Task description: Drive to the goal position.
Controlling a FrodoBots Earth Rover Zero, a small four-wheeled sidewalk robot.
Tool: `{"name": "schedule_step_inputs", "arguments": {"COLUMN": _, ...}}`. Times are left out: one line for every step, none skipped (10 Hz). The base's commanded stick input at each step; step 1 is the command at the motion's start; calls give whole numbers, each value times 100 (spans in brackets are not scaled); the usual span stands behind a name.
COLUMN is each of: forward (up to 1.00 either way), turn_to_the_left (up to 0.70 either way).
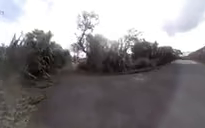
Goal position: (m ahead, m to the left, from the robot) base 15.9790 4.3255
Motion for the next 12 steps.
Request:
{"name": "schedule_step_inputs", "arguments": {"forward": 70, "turn_to_the_left": 35}}
{"name": "schedule_step_inputs", "arguments": {"forward": 70, "turn_to_the_left": 30}}
{"name": "schedule_step_inputs", "arguments": {"forward": 70, "turn_to_the_left": 0}}
{"name": "schedule_step_inputs", "arguments": {"forward": 70, "turn_to_the_left": 0}}
{"name": "schedule_step_inputs", "arguments": {"forward": 70, "turn_to_the_left": 9}}
{"name": "schedule_step_inputs", "arguments": {"forward": 70, "turn_to_the_left": 35}}
{"name": "schedule_step_inputs", "arguments": {"forward": 70, "turn_to_the_left": 35}}
{"name": "schedule_step_inputs", "arguments": {"forward": 70, "turn_to_the_left": 19}}
{"name": "schedule_step_inputs", "arguments": {"forward": 70, "turn_to_the_left": 0}}
{"name": "schedule_step_inputs", "arguments": {"forward": 70, "turn_to_the_left": 0}}
{"name": "schedule_step_inputs", "arguments": {"forward": 70, "turn_to_the_left": 19}}
{"name": "schedule_step_inputs", "arguments": {"forward": 70, "turn_to_the_left": 29}}
